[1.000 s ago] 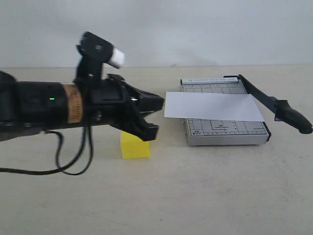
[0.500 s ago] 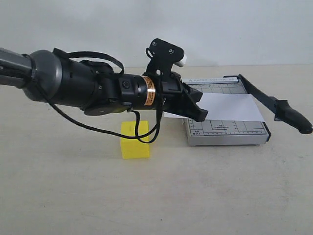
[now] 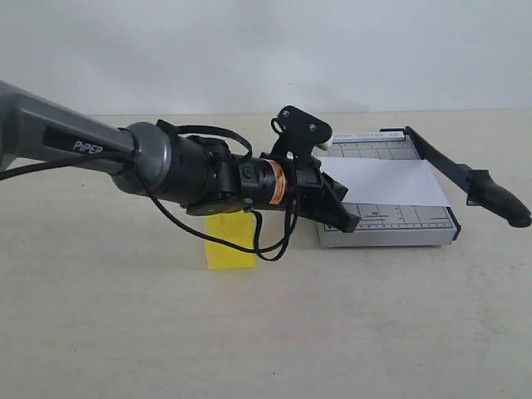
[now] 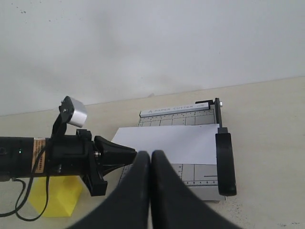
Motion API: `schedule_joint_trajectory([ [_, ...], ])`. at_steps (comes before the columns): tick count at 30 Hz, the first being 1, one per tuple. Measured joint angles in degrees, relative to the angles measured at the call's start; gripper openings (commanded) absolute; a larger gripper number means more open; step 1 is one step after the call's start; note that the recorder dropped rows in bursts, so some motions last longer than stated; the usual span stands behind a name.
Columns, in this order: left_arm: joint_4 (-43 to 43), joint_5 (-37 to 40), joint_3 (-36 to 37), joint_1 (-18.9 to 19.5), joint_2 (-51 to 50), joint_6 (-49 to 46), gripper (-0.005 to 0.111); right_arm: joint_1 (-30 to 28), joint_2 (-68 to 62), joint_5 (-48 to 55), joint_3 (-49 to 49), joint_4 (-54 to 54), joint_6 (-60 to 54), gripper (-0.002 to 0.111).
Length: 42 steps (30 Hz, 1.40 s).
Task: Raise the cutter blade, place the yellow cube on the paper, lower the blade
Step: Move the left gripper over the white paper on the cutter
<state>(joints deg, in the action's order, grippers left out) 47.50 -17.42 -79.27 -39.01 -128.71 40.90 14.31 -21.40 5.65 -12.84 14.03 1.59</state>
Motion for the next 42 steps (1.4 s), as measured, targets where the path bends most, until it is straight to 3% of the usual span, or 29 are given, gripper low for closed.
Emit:
schedule_joint_trajectory([
  [14,0.12,3.69,-3.83,-0.04,-1.63,-8.21,0.005,0.0,0.0,0.55,0.0,0.0,0.0,0.0],
  [22,0.02,7.86,-6.34,-0.04,-2.92,-8.6,0.005,0.0,0.0,1.3,0.0,0.0,0.0,0.0],
  [42,0.02,8.33,-9.33,-0.04,-3.89,-8.6,0.005,0.0,0.0,1.42,0.0,0.0,0.0,0.0],
])
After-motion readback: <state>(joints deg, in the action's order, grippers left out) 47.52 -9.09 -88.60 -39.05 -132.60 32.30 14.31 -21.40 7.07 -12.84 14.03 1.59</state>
